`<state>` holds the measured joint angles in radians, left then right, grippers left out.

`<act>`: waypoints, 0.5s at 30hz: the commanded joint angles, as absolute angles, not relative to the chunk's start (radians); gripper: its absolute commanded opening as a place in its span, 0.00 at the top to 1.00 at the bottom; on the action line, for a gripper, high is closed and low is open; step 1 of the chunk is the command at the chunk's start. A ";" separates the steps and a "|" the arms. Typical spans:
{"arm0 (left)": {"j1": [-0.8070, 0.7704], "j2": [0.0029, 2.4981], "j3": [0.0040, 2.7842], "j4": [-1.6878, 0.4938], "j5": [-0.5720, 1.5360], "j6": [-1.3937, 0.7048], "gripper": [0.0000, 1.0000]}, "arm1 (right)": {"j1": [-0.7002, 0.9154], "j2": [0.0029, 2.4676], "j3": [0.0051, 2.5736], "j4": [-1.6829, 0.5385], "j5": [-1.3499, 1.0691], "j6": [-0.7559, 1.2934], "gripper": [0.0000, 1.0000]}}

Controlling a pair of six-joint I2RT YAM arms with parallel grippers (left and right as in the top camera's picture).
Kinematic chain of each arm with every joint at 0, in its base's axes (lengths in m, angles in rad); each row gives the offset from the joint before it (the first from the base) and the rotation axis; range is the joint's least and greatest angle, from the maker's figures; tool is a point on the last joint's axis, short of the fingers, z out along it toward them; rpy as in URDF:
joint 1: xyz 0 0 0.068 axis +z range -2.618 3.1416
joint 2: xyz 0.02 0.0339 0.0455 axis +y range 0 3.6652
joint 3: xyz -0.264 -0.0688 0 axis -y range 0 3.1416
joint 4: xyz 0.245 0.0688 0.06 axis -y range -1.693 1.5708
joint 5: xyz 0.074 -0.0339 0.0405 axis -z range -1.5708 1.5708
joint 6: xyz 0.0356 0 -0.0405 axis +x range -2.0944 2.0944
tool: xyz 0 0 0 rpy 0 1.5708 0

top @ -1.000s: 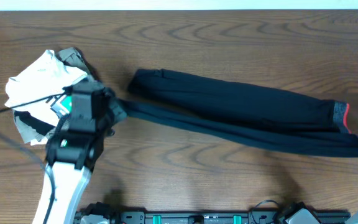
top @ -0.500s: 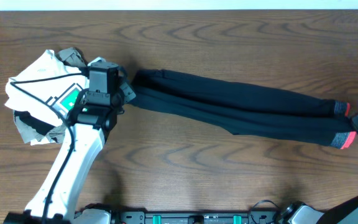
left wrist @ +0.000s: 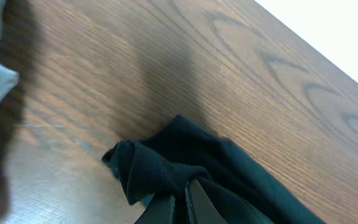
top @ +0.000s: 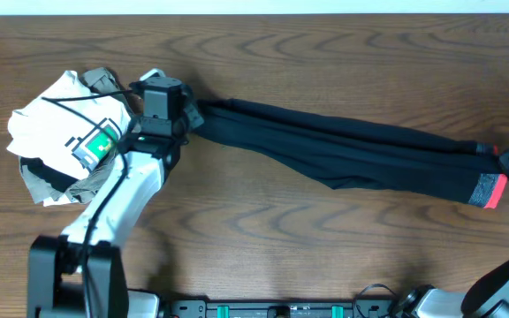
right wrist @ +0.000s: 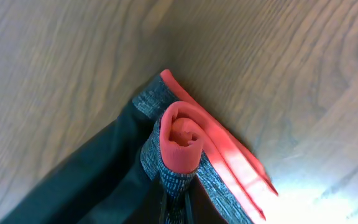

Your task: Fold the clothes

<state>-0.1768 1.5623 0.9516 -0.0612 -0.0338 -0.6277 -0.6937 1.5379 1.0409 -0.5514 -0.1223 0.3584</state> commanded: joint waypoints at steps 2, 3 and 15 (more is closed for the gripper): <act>-0.199 1.613 0.966 -0.007 -0.061 -0.614 0.94 | -0.686 1.589 1.065 -0.519 -0.102 0.374 0.95; -0.202 1.620 0.966 0.004 -0.061 -0.614 0.94 | -0.686 1.601 1.065 -0.510 -0.102 0.374 0.95; -0.204 1.564 0.966 -0.032 -0.061 -0.614 0.94 | -0.687 1.674 1.065 -0.452 -0.093 0.381 0.94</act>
